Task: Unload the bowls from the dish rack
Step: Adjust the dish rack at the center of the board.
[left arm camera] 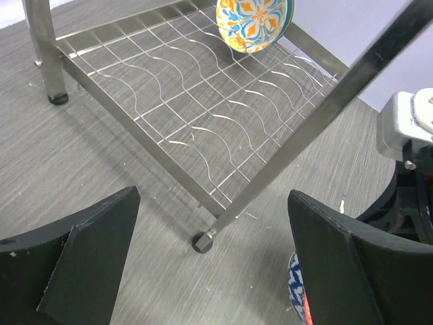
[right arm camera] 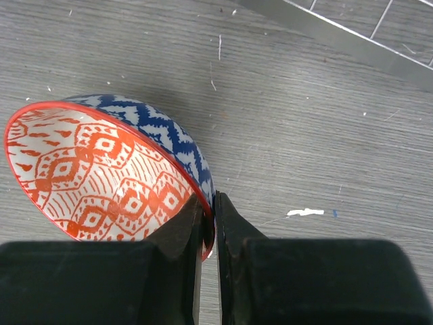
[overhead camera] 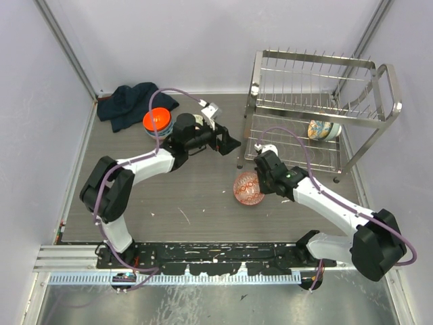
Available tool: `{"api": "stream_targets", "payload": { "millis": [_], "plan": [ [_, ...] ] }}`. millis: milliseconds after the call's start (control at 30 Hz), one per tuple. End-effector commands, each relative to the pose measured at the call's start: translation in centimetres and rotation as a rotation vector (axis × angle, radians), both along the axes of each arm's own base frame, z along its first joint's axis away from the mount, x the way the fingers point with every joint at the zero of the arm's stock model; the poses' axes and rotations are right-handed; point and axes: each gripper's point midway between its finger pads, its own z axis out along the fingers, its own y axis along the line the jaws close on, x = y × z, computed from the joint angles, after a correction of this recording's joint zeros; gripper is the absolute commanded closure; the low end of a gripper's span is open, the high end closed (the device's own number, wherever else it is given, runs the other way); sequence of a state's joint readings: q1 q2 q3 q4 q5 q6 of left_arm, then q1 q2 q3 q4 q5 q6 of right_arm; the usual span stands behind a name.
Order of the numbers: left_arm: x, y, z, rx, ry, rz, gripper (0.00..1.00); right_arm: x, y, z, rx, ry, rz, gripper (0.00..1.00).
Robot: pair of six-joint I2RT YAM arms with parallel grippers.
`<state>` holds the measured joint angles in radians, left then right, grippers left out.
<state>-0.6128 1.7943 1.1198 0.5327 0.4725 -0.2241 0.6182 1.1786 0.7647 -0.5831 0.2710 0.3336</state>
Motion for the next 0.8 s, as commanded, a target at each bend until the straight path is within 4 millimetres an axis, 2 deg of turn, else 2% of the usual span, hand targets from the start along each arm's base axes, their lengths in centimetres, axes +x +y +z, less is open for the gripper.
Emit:
{"api": "stream_targets", "payload": {
  "millis": [0,367,567,767],
  "plan": [
    [-0.6,1.1,1.6,-0.036,-0.001,0.043,0.01,1.3,1.8,1.2,0.073,-0.062,0.039,0.99],
    [-2.1,4.0,0.8,-0.017,0.077,0.156,0.01,0.7,4.7,-0.1,0.146,-0.012,0.134,0.99],
    [-2.5,5.5,0.9,-0.021,0.089,0.226,0.01,0.8,6.2,0.0,0.172,-0.012,0.172,0.99],
    [-2.9,8.5,0.8,-0.078,0.123,0.388,0.02,0.0,9.5,-0.1,0.19,-0.004,0.252,0.99]
  ]
}}
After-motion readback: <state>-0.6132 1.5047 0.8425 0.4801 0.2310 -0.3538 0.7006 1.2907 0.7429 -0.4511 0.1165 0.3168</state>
